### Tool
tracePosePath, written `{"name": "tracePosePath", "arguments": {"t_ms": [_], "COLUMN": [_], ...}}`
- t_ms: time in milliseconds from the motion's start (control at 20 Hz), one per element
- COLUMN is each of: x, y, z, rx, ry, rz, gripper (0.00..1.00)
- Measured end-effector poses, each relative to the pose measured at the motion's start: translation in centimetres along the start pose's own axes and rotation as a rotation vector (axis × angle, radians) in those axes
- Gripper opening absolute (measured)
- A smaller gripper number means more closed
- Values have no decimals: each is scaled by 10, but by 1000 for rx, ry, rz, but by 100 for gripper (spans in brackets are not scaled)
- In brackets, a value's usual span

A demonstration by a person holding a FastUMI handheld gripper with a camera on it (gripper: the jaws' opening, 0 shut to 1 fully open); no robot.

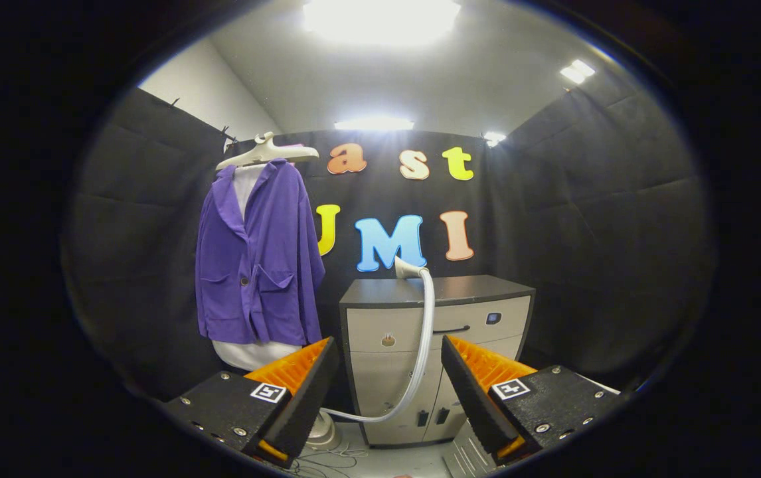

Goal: Iron the clothes twice with a garment steamer, once on the left side and once on the right side.

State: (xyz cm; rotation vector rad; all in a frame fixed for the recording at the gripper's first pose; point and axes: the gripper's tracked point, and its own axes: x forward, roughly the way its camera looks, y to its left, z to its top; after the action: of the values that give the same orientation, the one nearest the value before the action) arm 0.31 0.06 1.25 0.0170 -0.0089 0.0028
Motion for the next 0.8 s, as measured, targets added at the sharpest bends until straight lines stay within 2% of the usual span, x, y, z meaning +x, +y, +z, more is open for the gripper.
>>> {"name": "tracePosePath", "arguments": {"t_ms": [350,800], "x": [24,106], "y": [-6,-19], "z": [30,81], "rx": [-7,-3], "ry": [-30,-69], "rz": [15,71], "gripper": [96,96]}}
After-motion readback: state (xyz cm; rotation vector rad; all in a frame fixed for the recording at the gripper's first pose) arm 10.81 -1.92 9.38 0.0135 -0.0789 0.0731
